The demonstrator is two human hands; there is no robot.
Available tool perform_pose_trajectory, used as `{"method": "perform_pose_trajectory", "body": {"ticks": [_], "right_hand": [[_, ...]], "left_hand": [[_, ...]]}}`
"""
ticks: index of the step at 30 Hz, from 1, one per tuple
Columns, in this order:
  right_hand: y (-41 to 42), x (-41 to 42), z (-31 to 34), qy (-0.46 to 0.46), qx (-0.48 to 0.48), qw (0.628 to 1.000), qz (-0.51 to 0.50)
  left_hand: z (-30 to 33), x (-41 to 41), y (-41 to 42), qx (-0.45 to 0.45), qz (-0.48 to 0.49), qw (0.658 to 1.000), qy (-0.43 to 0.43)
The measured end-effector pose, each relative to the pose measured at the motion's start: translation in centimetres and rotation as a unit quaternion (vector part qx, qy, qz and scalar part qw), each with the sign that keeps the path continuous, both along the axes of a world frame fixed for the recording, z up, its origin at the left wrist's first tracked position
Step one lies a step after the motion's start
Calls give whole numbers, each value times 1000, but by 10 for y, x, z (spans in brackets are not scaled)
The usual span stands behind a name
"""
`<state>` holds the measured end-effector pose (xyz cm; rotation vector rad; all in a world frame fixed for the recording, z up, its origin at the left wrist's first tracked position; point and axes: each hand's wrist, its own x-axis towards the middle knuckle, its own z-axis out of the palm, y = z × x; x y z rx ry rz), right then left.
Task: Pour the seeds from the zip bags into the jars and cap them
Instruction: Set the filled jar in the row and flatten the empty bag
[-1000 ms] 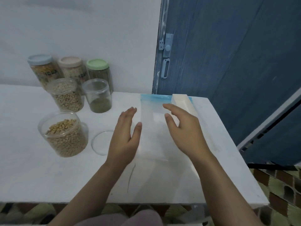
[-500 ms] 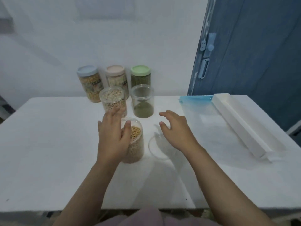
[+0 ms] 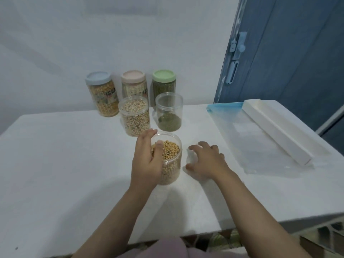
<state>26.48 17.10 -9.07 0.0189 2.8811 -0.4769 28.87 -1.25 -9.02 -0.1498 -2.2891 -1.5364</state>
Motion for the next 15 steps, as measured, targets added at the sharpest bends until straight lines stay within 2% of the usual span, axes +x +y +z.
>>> {"method": "perform_pose_trajectory", "body": {"ticks": [3, 5, 7, 9, 12, 13, 15], "right_hand": [[0, 9, 13, 148, -124, 980, -43], [-3, 18, 26, 267, -249, 929, -56], [-10, 25, 39, 347, -353, 868, -41], [-19, 26, 51, 334, -488, 805, -34], [-35, 19, 61, 246, -673, 697, -16], [-41, 17, 61, 227, -697, 680, -18], [-54, 11, 60, 211, -707, 673, -48]], "left_hand": [[3, 1, -1, 68, -13, 998, -11], [6, 2, -2, 105, -14, 994, -35], [9, 0, -2, 142, -11, 987, -70], [12, -3, -3, 170, -8, 981, -96], [16, -5, -5, 204, -16, 974, -102], [17, -5, -6, 215, -19, 971, -102], [20, -5, -7, 237, -25, 966, -101]]}}
